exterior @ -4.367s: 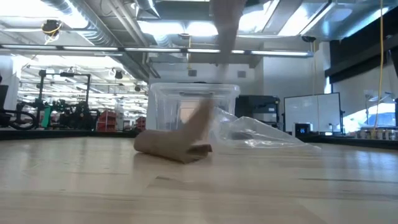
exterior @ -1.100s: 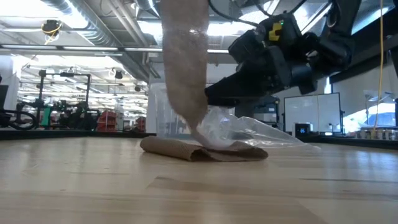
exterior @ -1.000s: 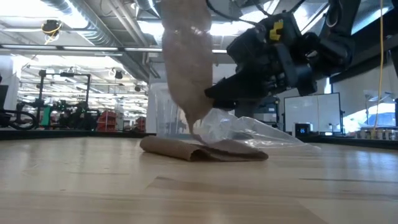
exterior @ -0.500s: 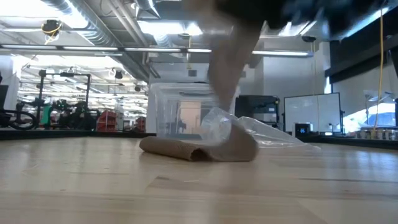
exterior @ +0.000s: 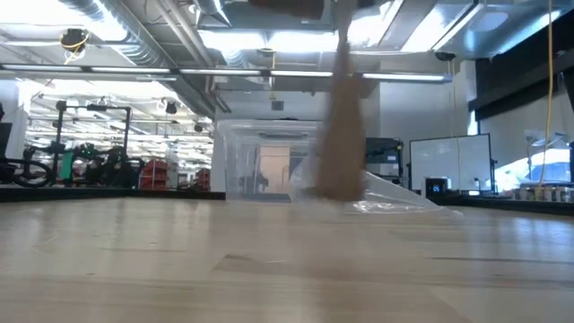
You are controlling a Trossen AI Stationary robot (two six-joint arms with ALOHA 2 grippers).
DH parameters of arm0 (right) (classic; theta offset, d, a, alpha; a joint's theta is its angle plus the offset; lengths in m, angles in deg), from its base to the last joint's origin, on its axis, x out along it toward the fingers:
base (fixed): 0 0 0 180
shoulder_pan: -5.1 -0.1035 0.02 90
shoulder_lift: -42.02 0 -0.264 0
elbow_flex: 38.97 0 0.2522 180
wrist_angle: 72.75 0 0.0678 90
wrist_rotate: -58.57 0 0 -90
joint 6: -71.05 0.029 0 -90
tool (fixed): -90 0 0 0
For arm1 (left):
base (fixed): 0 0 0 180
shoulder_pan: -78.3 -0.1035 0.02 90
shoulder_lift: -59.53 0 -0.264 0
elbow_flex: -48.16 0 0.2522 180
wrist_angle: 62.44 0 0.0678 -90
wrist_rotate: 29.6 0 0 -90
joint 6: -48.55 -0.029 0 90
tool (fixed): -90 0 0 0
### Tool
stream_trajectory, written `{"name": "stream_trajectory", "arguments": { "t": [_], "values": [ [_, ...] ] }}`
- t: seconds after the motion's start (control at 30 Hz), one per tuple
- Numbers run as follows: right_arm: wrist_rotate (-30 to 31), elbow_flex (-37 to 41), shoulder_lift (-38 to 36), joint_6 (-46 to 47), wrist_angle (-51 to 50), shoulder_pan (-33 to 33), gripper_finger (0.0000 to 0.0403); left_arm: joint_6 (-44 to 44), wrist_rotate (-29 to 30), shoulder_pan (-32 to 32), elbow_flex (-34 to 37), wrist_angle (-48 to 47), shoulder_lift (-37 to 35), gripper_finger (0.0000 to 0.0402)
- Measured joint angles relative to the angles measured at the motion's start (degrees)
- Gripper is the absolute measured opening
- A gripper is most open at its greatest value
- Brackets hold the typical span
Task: Roll bandage
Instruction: Roll the brown bandage
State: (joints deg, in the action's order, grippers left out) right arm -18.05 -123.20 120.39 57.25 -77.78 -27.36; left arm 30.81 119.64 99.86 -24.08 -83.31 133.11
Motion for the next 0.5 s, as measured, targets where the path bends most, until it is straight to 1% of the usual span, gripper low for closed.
{"name": "stream_trajectory", "arguments": {
  "t": [0.07, 0.23, 0.37, 0.5],
  "values": [
    [1.55, -4.38, 0.00, 0.29, -0.70, -0.73, 0.0005, 1.80, -0.07, 0.83, 0.00, 0.13, 2.34, 0.0000],
    [6.77, -15.94, 0.00, -3.04, -9.21, -0.50, 0.0003, 5.14, -1.51, 2.40, 0.00, 0.59, 9.13, 0.0000],
    [11.20, -22.62, 0.00, -4.72, -12.14, 2.71, 0.0005, 8.30, -1.88, 3.35, 0.00, 0.82, 14.57, 0.0000],
    [11.94, -27.00, -0.01, -4.89, -13.72, 7.76, 0.0007, 8.03, -2.92, 4.38, 0.00, 4.10, 19.17, 0.0000]
  ]
}}
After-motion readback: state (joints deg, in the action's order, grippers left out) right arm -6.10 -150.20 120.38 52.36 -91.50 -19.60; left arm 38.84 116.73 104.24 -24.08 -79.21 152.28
